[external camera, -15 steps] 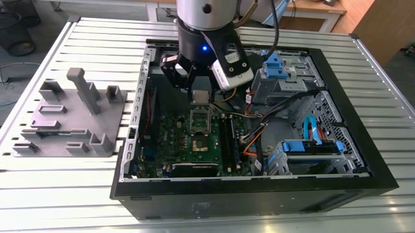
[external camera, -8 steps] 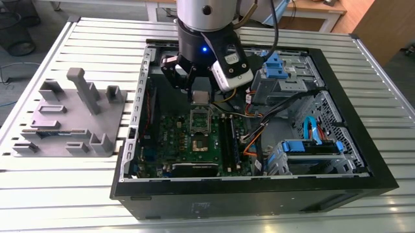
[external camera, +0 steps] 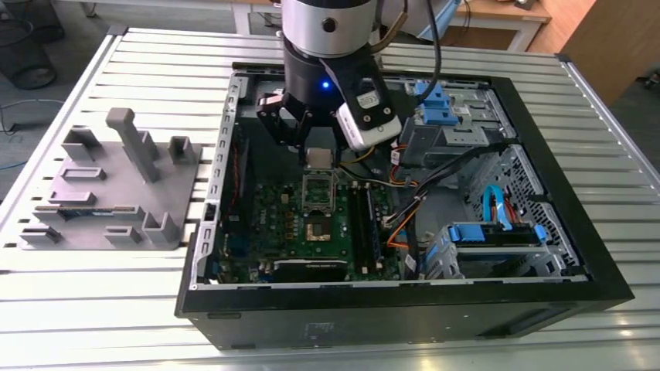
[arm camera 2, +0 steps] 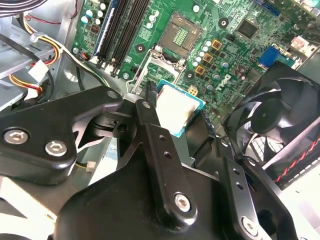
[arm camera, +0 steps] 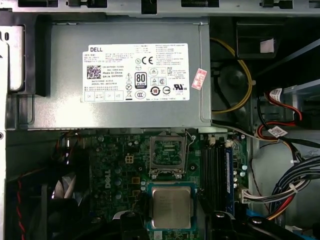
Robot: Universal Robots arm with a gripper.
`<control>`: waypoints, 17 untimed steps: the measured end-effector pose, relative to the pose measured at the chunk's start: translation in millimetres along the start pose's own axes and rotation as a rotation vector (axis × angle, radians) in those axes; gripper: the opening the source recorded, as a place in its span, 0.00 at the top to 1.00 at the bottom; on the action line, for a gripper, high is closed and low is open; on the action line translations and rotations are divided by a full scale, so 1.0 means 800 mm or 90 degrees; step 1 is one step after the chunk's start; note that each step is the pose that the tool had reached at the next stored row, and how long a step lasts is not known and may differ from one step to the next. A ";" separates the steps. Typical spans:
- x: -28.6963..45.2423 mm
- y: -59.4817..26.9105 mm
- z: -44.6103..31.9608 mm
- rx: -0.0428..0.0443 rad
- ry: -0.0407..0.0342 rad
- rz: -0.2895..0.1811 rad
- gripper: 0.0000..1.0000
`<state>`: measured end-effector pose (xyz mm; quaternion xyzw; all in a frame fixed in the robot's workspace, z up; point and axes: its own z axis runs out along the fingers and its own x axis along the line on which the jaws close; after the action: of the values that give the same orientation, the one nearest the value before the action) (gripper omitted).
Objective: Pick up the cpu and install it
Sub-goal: 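Pick up the cpu and move it towards the insertion slot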
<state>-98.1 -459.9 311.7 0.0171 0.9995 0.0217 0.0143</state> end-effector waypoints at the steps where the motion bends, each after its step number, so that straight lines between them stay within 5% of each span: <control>1: 0.0000 0.000 0.0001 0.0001 0.0001 0.000 0.53; 17: -0.0069 -0.004 0.0038 0.0000 0.0005 0.000 0.53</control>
<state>-92.6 -462.9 308.7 0.0171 0.9995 0.0217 0.0139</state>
